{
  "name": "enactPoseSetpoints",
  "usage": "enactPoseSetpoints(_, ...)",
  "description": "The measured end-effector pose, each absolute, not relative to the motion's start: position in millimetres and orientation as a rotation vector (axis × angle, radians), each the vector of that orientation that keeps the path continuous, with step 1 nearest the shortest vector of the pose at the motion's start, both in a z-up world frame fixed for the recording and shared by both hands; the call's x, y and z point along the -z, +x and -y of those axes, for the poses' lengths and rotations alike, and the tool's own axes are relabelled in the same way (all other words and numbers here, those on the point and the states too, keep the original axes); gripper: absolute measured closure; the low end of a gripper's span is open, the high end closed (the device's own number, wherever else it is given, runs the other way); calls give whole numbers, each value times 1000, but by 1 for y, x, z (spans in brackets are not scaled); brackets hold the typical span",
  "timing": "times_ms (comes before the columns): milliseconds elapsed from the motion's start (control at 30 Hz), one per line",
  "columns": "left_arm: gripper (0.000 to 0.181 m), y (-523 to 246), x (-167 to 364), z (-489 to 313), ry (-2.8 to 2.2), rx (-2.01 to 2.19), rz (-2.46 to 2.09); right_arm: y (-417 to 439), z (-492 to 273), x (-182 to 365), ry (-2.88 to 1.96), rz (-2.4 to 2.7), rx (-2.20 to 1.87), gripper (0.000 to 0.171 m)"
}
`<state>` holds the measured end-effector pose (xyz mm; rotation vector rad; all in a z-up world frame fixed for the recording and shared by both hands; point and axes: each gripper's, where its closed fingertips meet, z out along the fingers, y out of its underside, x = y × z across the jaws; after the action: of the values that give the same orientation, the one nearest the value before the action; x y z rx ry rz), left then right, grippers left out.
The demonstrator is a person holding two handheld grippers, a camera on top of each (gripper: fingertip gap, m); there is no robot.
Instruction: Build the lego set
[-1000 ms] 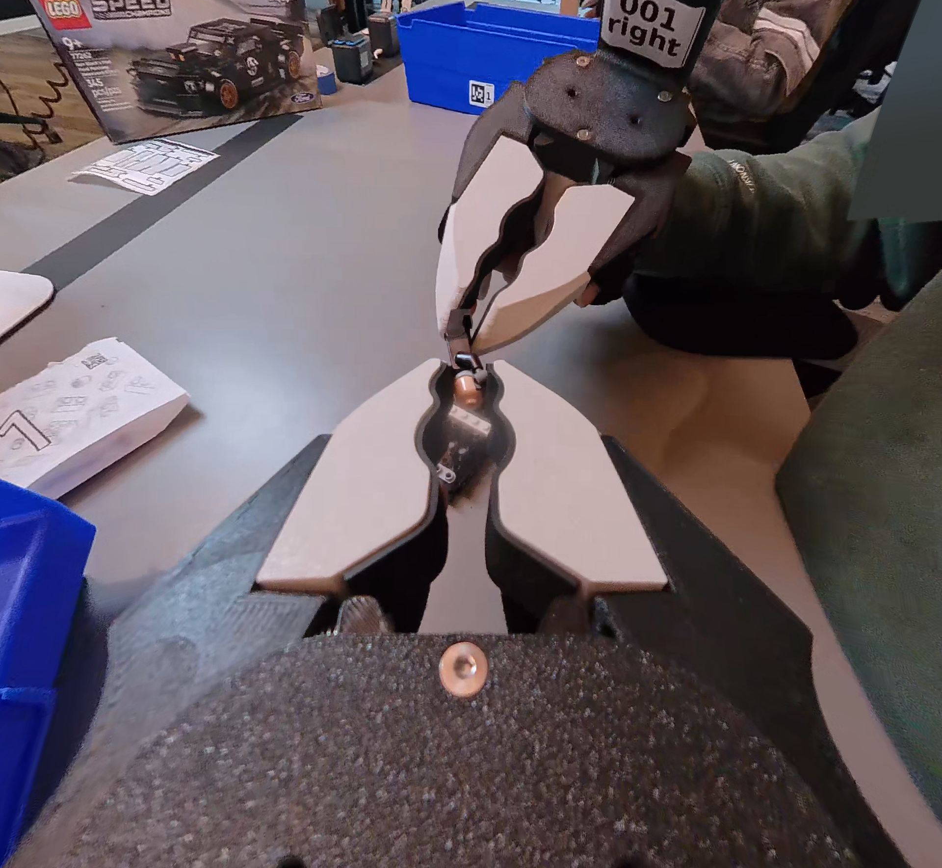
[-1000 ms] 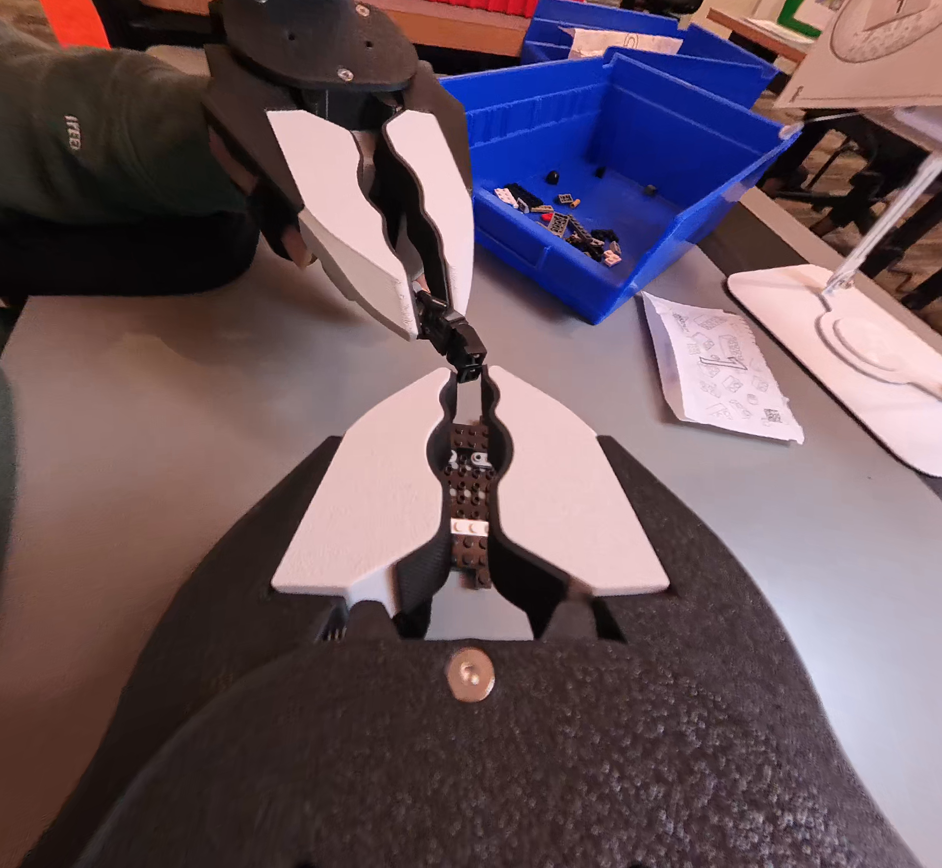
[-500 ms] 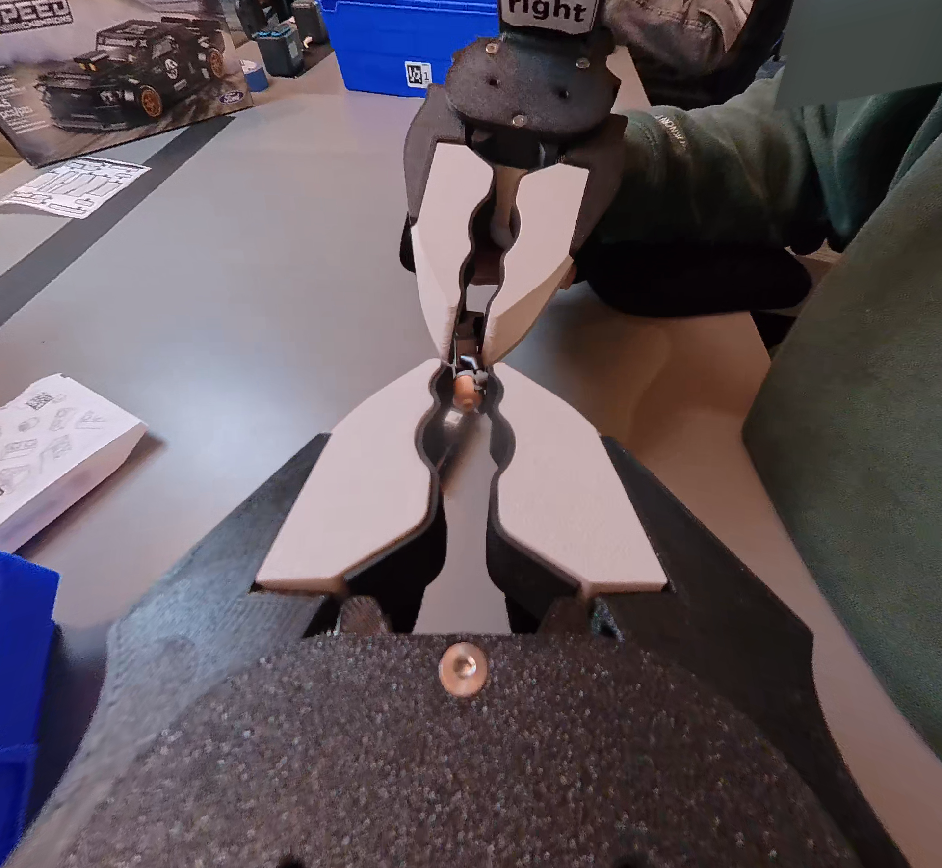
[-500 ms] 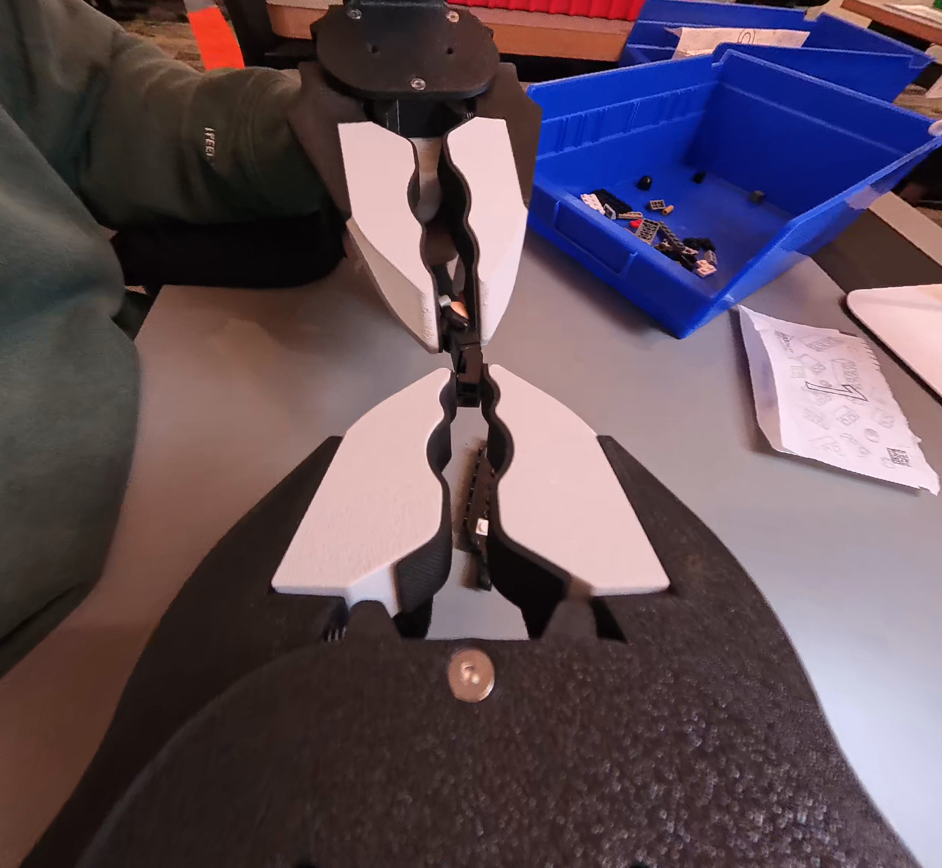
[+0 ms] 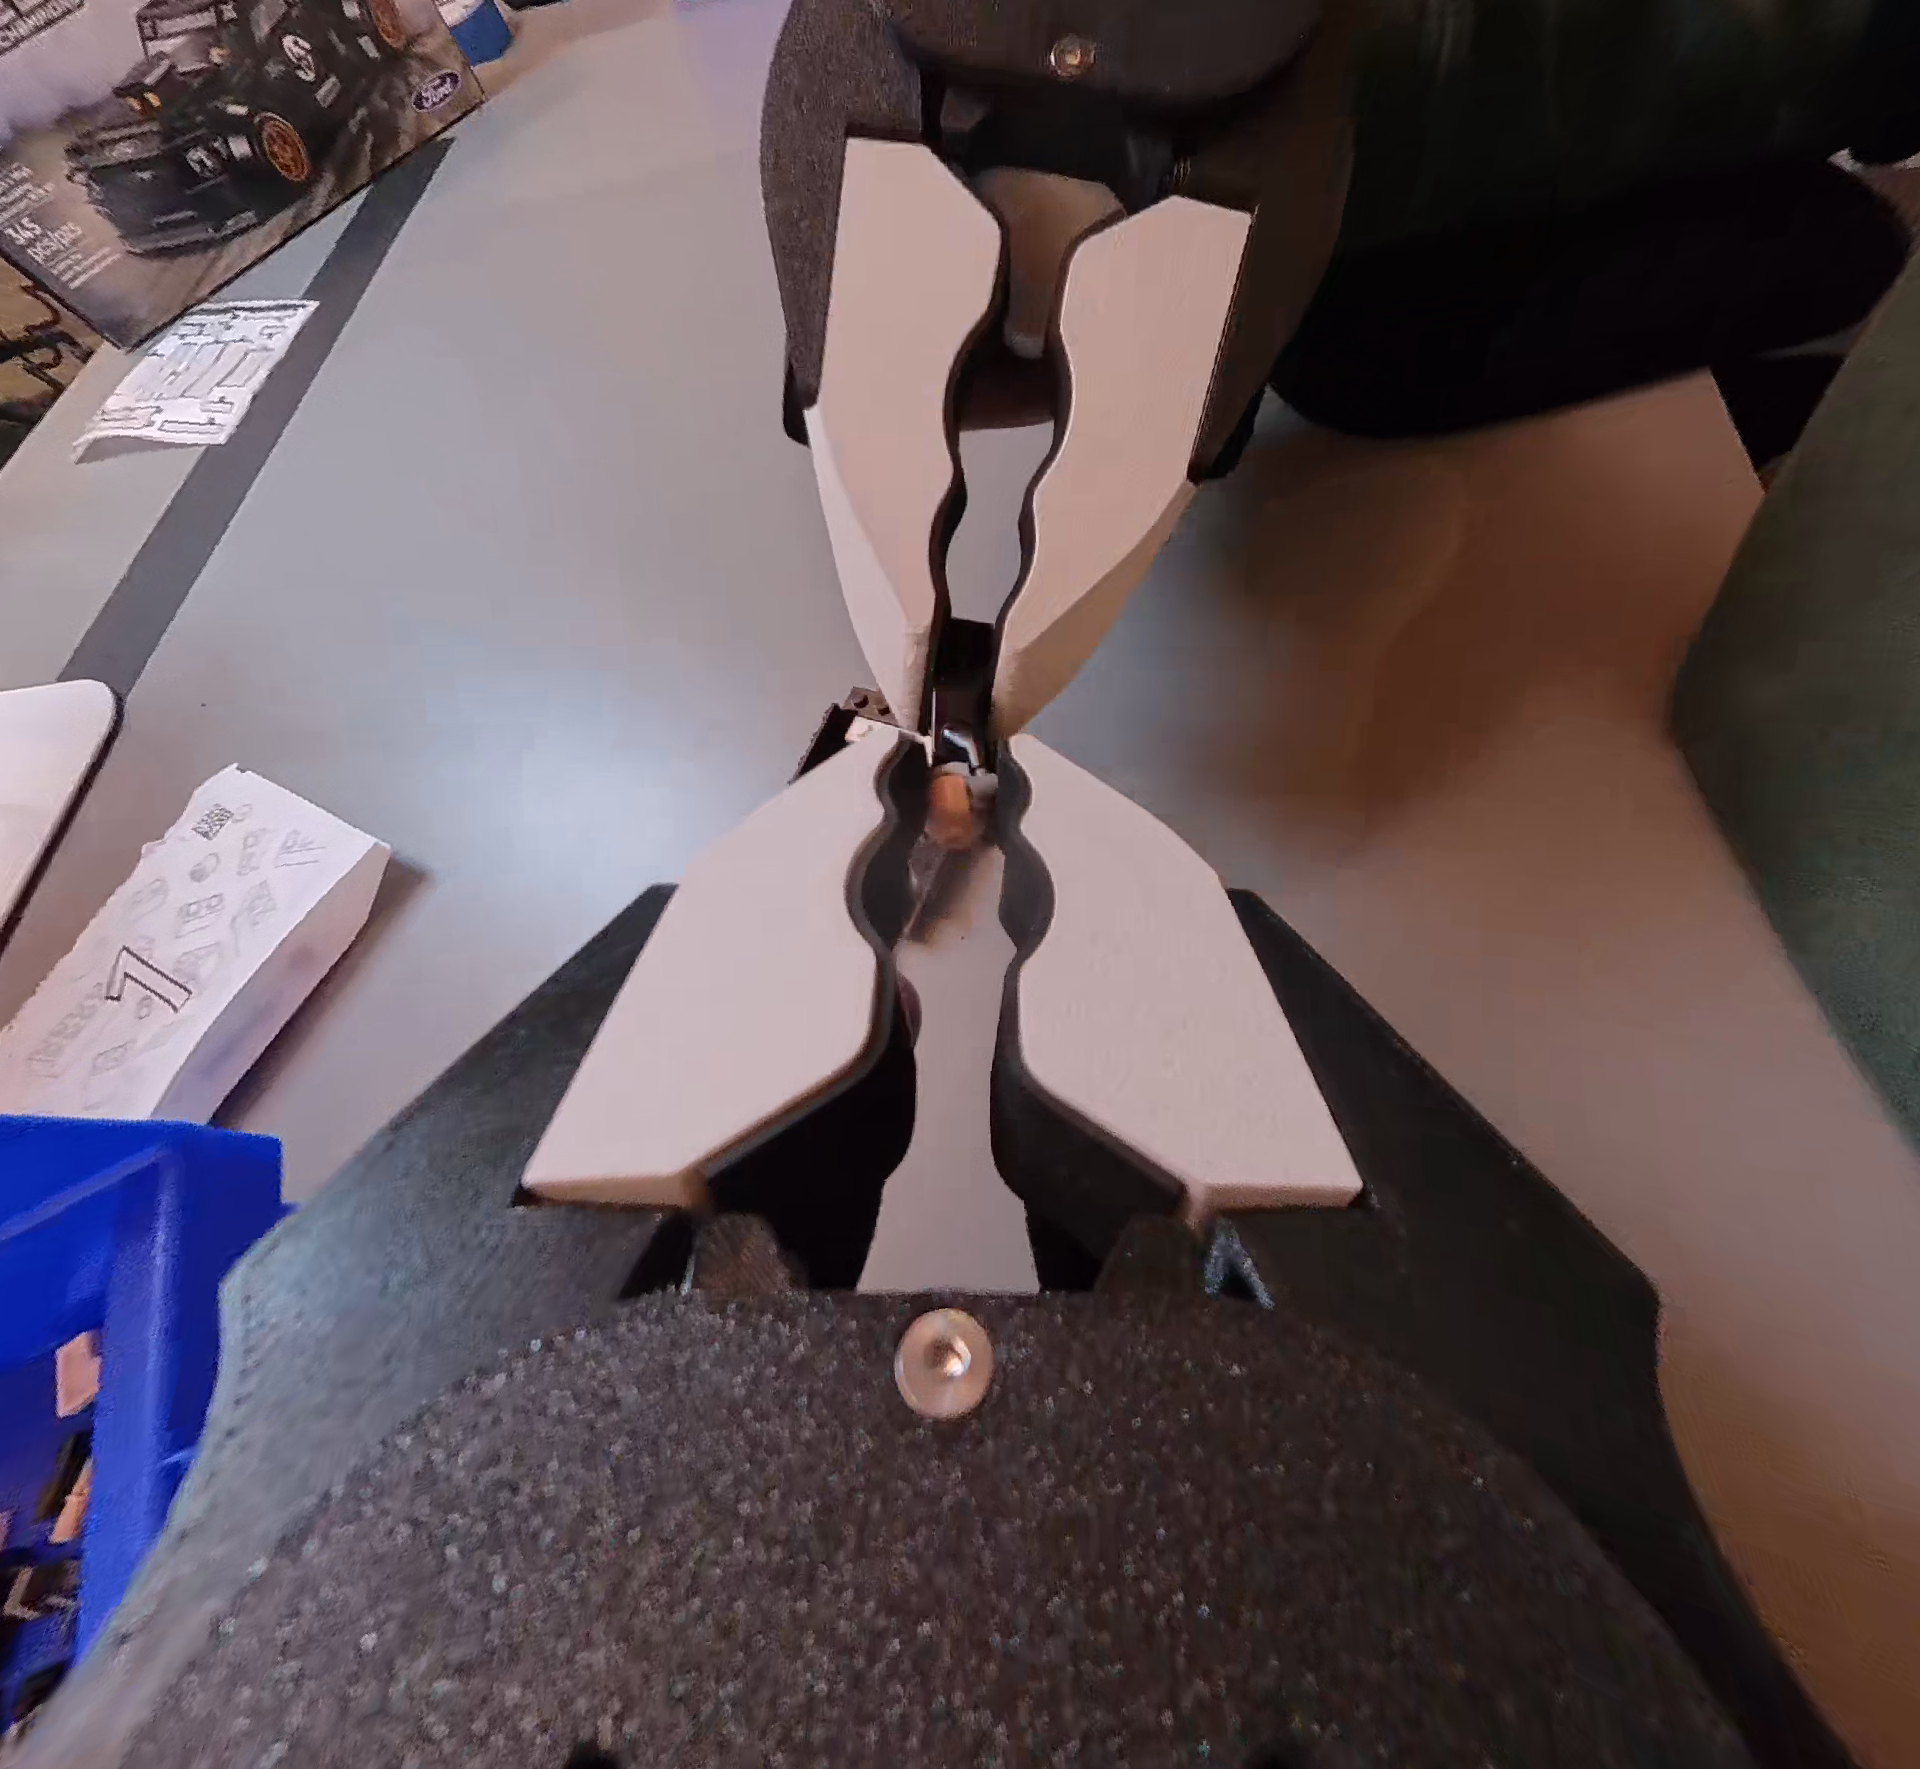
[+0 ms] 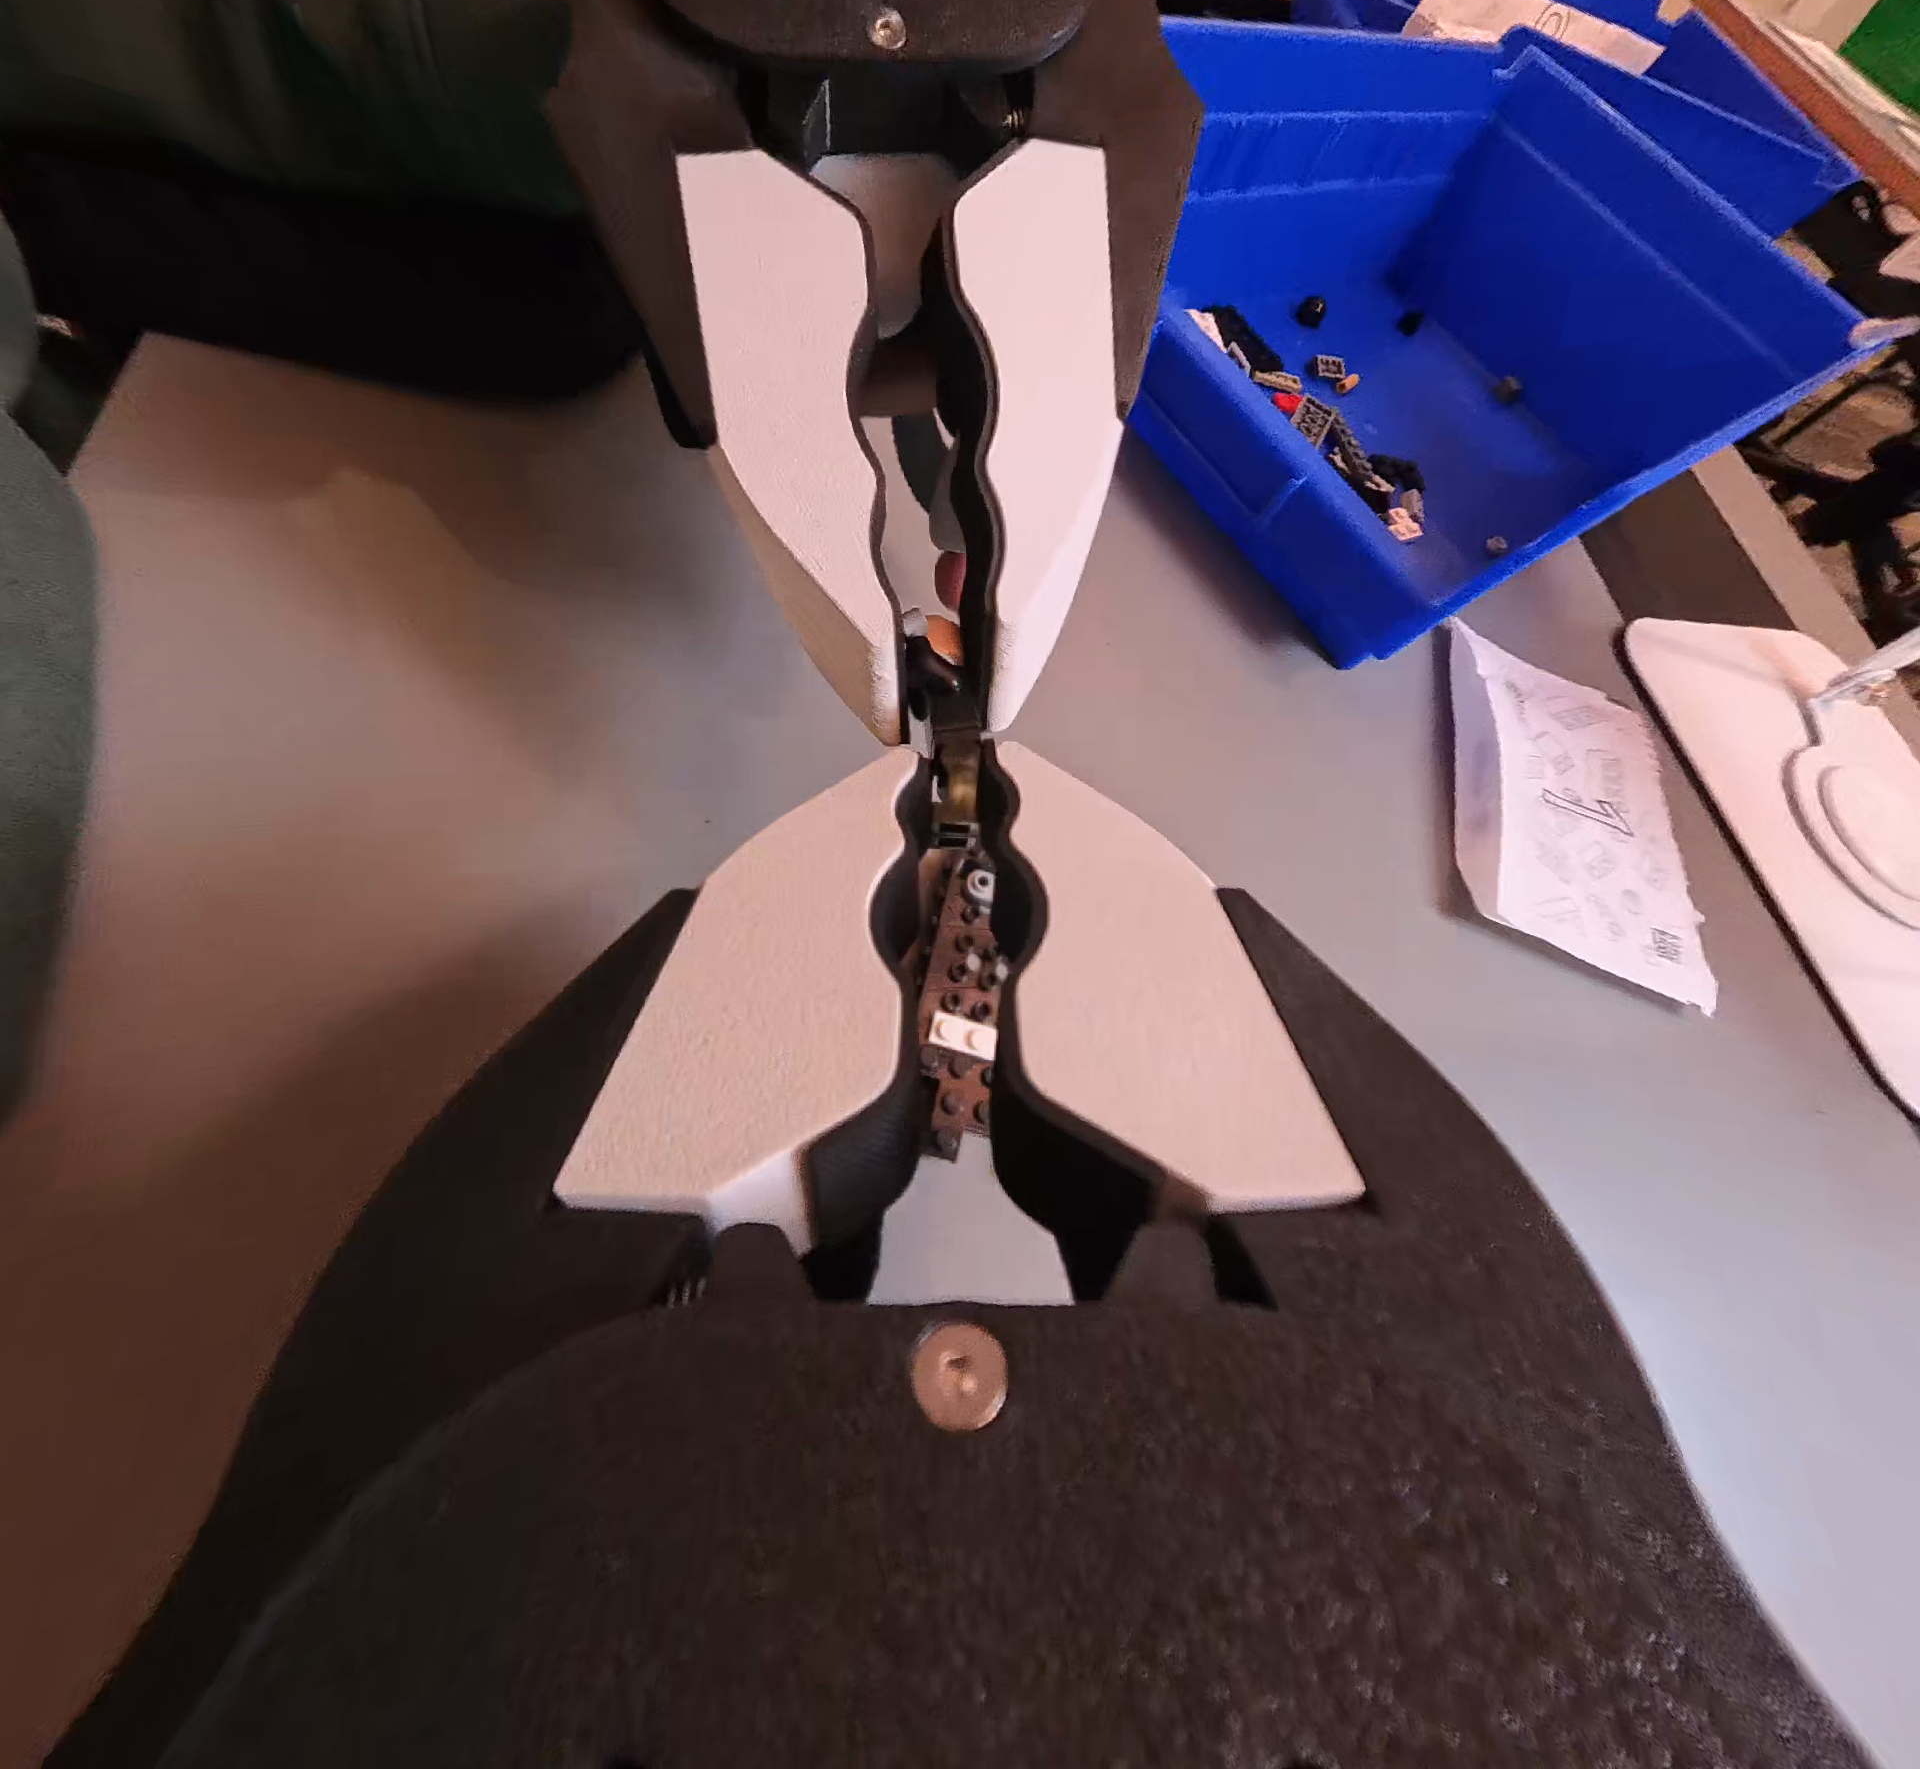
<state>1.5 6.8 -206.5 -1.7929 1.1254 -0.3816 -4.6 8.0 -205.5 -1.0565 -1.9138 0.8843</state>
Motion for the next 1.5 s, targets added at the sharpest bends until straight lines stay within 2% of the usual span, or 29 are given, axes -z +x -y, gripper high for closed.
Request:
enactPoseSetpoints(367,168,6,183,-8,-1745,494,-1023,2,-10,185,-1076,1881,-1056,163)
enactPoseSetpoints(433,168,-20,172,-16,-1746,452,-906,15,-47,189,-1172,1817,-953,163)
enactPoseSetpoints(467,169,-42,153,-18,-1707,519,-780,22,-51,176,-1210,1738,-1117,163)
enactPoseSetpoints(533,169,-54,138,-23,-1673,485,-749,13,-37,164,-1140,1721,-1176,163)
enactPoseSetpoints(800,169,-46,202,-28,-1918,645,-765,-4,-24,199,-1200,1803,-1170,163)
enactPoseSetpoints(933,169,-33,233,-12,-2029,716,-923,-5,-29,201,-1219,1778,-1175,163)
enactPoseSetpoints(1000,148,-19,246,4,-2070,802,-1024,-4,-29,204,-1223,1782,-1170,163)
enactPoseSetpoints(1067,140,-15,250,4,-2049,745,-1072,-5,-29,206,-1208,1787,-1136,163)
enactPoseSetpoints(1133,143,-10,237,-1,-1991,789,-1013,-7,-28,203,-1160,1776,-1089,163)
enactPoseSetpoints(1333,149,-2,180,-18,-1829,1372,-482,-14,-25,191,-934,1733,-755,163)
enactPoseSetpoints(1500,155,-3,181,-25,-1842,1479,-329,-19,-27,185,-854,1696,-557,163)
